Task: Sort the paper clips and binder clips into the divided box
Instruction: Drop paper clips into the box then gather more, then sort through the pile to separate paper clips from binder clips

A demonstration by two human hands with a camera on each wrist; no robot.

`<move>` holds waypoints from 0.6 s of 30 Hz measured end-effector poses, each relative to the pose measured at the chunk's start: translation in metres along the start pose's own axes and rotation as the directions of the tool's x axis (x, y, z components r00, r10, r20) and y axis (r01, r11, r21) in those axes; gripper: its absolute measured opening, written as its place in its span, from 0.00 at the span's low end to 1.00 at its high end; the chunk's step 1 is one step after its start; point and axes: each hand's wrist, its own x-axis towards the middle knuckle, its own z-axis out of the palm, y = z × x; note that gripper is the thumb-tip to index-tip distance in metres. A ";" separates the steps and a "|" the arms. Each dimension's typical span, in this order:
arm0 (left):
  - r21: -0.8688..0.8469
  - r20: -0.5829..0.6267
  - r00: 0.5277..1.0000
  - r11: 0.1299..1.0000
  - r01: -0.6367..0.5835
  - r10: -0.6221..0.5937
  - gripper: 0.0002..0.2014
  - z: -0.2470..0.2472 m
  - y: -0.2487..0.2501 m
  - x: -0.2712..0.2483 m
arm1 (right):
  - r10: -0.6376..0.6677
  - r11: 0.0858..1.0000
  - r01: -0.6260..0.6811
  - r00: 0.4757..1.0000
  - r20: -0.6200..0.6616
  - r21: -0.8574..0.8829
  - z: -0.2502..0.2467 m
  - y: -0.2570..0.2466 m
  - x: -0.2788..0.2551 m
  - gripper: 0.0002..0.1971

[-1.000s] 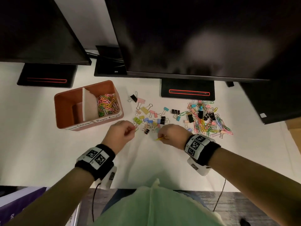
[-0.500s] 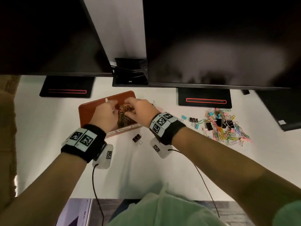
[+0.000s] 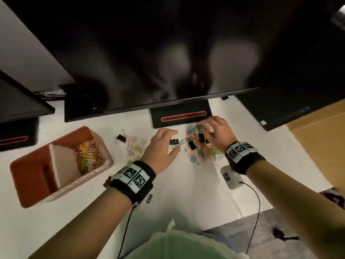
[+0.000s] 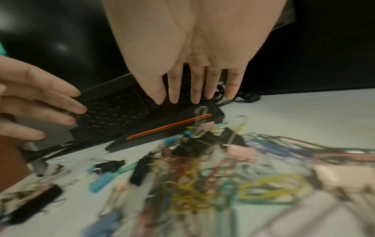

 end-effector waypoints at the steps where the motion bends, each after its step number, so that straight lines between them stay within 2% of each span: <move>1: 0.027 0.031 0.999 1.000 0.009 -0.010 0.23 0.010 0.006 0.013 | 0.010 1.000 -0.010 1.000 0.022 0.009 -0.001 0.011 0.004 0.14; 6: 0.110 0.131 0.989 0.992 0.062 -0.076 0.26 0.048 0.021 0.066 | -0.044 0.999 0.043 0.992 0.122 0.014 0.002 0.040 0.022 0.15; 10: 0.176 0.205 0.973 0.982 0.067 -0.103 0.27 0.068 0.020 0.089 | -0.157 0.988 0.154 0.974 0.166 0.033 0.006 0.046 0.030 0.16; 15: 0.262 0.240 0.971 0.963 -0.058 -0.006 0.19 0.076 0.008 0.076 | -0.260 0.964 0.241 0.943 0.209 0.114 0.012 0.047 0.021 0.23; 18: 0.250 0.256 0.966 0.964 -0.091 0.025 0.20 0.075 -0.004 0.049 | -0.330 0.939 0.290 0.913 0.239 0.187 0.020 0.044 -0.001 0.22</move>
